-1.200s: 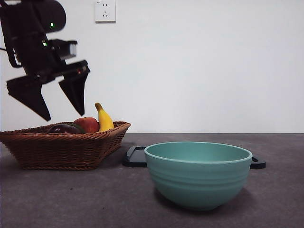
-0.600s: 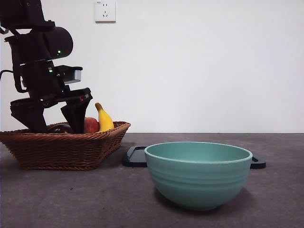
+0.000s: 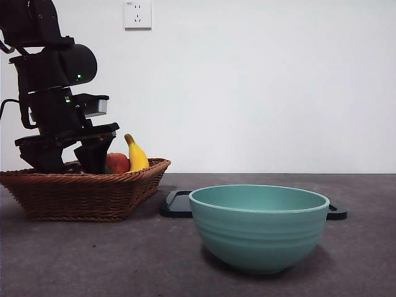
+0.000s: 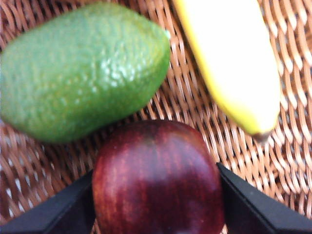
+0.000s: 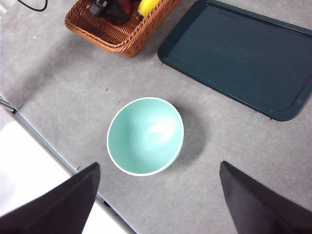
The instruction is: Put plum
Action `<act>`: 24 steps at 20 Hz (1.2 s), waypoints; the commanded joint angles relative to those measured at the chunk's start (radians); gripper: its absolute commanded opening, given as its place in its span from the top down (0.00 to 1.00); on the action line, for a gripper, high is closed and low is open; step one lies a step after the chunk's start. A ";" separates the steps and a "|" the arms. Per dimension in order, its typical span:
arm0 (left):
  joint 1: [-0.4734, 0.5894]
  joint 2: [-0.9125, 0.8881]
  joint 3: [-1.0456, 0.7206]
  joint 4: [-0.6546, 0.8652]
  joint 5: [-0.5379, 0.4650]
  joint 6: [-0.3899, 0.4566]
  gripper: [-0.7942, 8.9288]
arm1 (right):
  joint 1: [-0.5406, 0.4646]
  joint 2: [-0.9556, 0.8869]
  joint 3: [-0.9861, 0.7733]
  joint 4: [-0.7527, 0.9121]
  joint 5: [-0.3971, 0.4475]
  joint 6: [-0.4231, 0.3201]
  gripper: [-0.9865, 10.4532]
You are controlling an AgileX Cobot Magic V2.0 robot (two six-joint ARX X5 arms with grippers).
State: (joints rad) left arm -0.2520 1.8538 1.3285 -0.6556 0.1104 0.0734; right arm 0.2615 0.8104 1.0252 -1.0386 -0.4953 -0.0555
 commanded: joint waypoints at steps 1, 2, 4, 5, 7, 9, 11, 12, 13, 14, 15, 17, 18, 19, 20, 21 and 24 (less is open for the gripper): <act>-0.004 -0.021 0.023 -0.029 0.006 0.012 0.61 | 0.005 0.006 0.019 0.006 -0.003 -0.001 0.57; -0.004 -0.045 0.023 -0.037 0.014 0.012 0.61 | 0.005 0.006 0.019 0.006 -0.002 -0.001 0.57; -0.004 -0.109 0.023 -0.050 0.050 0.011 0.61 | 0.005 0.006 0.019 0.006 -0.003 -0.001 0.57; -0.006 -0.148 0.023 -0.057 0.077 0.006 0.61 | 0.005 0.006 0.019 0.006 -0.002 -0.001 0.57; -0.020 -0.228 0.023 -0.063 0.157 -0.022 0.61 | 0.005 0.006 0.019 0.006 -0.002 -0.001 0.57; -0.051 -0.298 0.023 -0.071 0.243 -0.031 0.61 | 0.005 0.006 0.019 0.006 -0.002 -0.001 0.57; -0.107 -0.350 0.023 -0.082 0.304 -0.033 0.60 | 0.005 0.006 0.019 0.006 -0.002 -0.001 0.57; -0.141 -0.365 0.023 -0.084 0.323 -0.033 0.60 | 0.005 0.006 0.019 0.007 -0.002 -0.001 0.57; -0.179 -0.373 0.023 -0.085 0.337 -0.033 0.60 | 0.005 0.006 0.019 0.007 -0.002 -0.001 0.57; -0.219 -0.375 0.023 -0.085 0.344 -0.033 0.60 | 0.005 0.006 0.019 0.008 -0.002 -0.001 0.57; -0.263 -0.373 0.023 -0.085 0.344 -0.028 0.60 | 0.005 0.006 0.019 0.010 -0.002 -0.001 0.57; -0.347 -0.360 0.023 -0.084 0.343 -0.010 0.60 | 0.005 0.006 0.019 0.013 -0.001 -0.001 0.57; -0.386 -0.351 0.023 -0.083 0.342 -0.002 0.60 | 0.005 0.006 0.019 0.013 -0.001 -0.001 0.57; -0.420 -0.341 0.023 -0.082 0.339 0.009 0.60 | 0.005 0.006 0.019 0.013 -0.001 -0.001 0.57; -0.452 -0.326 0.023 -0.081 0.326 0.022 0.60 | 0.005 0.006 0.019 0.013 -0.001 -0.002 0.57; -0.481 -0.308 0.023 -0.082 0.308 0.027 0.60 | 0.005 0.006 0.019 0.013 -0.001 -0.002 0.57; -0.547 -0.237 0.023 -0.084 0.280 0.039 0.60 | 0.005 0.006 0.019 0.013 -0.001 -0.001 0.57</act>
State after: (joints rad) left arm -0.7929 1.6054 1.3304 -0.7441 0.3904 0.0933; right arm 0.2615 0.8104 1.0252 -1.0351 -0.4950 -0.0555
